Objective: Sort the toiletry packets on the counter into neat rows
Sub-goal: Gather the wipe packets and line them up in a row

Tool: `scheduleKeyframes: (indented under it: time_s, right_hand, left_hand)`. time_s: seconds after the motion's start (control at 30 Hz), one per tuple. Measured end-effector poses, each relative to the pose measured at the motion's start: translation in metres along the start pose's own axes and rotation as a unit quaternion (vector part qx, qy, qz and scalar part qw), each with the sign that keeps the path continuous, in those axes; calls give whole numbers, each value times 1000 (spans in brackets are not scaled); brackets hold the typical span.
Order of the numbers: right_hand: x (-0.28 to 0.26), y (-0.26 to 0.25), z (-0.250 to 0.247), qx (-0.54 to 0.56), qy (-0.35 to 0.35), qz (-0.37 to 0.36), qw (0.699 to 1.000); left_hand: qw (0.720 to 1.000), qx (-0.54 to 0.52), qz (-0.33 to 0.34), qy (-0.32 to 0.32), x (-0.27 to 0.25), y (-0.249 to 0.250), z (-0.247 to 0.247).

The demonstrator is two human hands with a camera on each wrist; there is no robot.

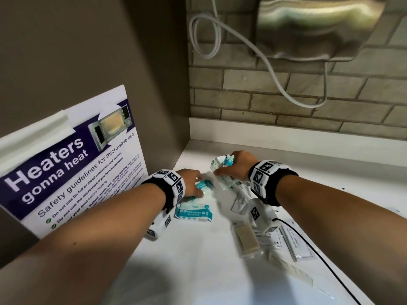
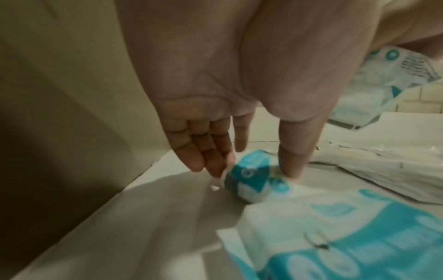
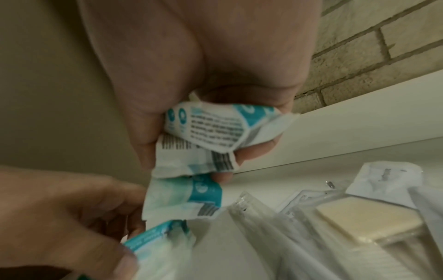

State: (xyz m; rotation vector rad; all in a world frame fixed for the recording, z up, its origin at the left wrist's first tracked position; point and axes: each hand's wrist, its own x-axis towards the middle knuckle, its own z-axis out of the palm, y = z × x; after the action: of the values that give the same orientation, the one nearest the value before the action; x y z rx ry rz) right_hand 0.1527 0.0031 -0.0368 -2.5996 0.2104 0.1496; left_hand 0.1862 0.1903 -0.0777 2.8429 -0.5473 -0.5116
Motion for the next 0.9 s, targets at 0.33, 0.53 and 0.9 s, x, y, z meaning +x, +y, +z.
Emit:
scheduleKeyframes:
  time_s: [0.33, 0.53, 0.9]
  right_hand:
    - [1, -15, 1, 12, -16, 1, 1000]
    - [-1, -18, 6, -8, -16, -9, 1000]
    - [-10, -24, -7, 33, -21, -64, 997]
  left_hand:
    - [992, 70, -61, 91, 18, -21, 7]
    - [993, 76, -73, 58, 16, -27, 11]
    - [897, -422, 28, 126, -15, 29, -38]
